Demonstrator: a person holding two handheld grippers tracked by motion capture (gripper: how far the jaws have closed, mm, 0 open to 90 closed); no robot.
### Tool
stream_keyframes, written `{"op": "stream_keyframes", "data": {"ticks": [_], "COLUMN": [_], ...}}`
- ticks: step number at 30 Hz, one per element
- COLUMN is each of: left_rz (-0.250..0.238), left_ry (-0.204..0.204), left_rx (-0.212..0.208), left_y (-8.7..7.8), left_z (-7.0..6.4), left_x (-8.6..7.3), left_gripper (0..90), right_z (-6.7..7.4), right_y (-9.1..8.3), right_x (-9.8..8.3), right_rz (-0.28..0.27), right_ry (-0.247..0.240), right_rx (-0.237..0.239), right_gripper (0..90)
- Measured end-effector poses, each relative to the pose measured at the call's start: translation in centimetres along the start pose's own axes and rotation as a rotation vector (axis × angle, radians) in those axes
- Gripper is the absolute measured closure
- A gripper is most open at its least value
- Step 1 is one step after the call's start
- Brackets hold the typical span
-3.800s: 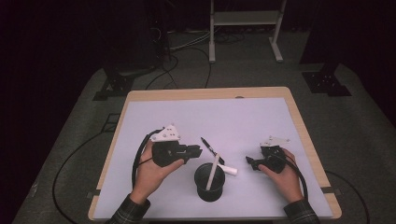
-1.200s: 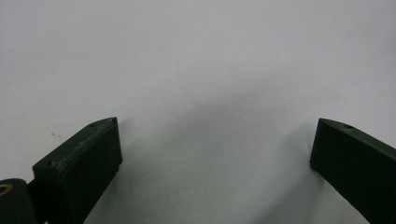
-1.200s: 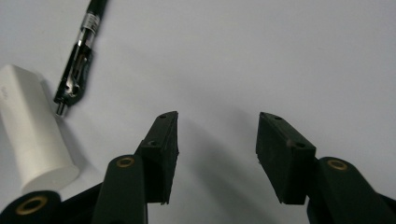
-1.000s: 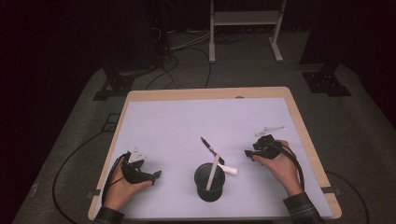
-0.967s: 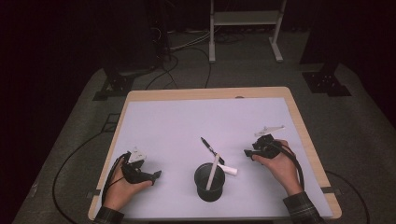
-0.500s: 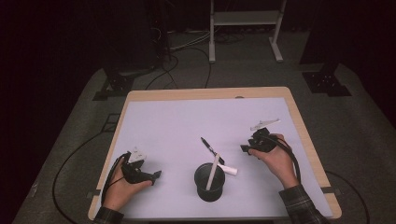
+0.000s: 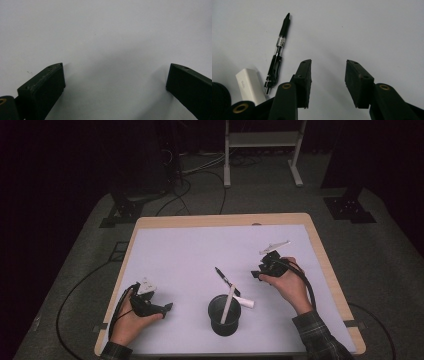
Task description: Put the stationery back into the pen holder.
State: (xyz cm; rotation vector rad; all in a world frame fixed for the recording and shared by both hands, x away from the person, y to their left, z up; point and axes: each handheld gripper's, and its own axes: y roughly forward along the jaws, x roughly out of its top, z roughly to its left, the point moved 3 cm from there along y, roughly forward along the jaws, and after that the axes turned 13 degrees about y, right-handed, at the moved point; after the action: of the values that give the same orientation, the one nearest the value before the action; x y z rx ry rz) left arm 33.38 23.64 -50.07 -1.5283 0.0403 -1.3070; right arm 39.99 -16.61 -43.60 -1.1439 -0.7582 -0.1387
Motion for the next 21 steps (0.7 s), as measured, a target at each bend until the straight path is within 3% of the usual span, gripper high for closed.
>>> {"op": "stream_keyframes", "data": {"ticks": [21], "left_rz": [0.002], "left_ry": [0.006], "left_rx": [0.001], "left_y": [0.0], "left_z": [0.0], "left_x": [0.0], "left_gripper": [1.1], "right_z": [2.0], "right_y": [1.9], "right_x": [2.3], "right_rz": [0.027], "right_ry": [-0.040], "right_rx": [0.022], "right_gripper": [60.2]}}
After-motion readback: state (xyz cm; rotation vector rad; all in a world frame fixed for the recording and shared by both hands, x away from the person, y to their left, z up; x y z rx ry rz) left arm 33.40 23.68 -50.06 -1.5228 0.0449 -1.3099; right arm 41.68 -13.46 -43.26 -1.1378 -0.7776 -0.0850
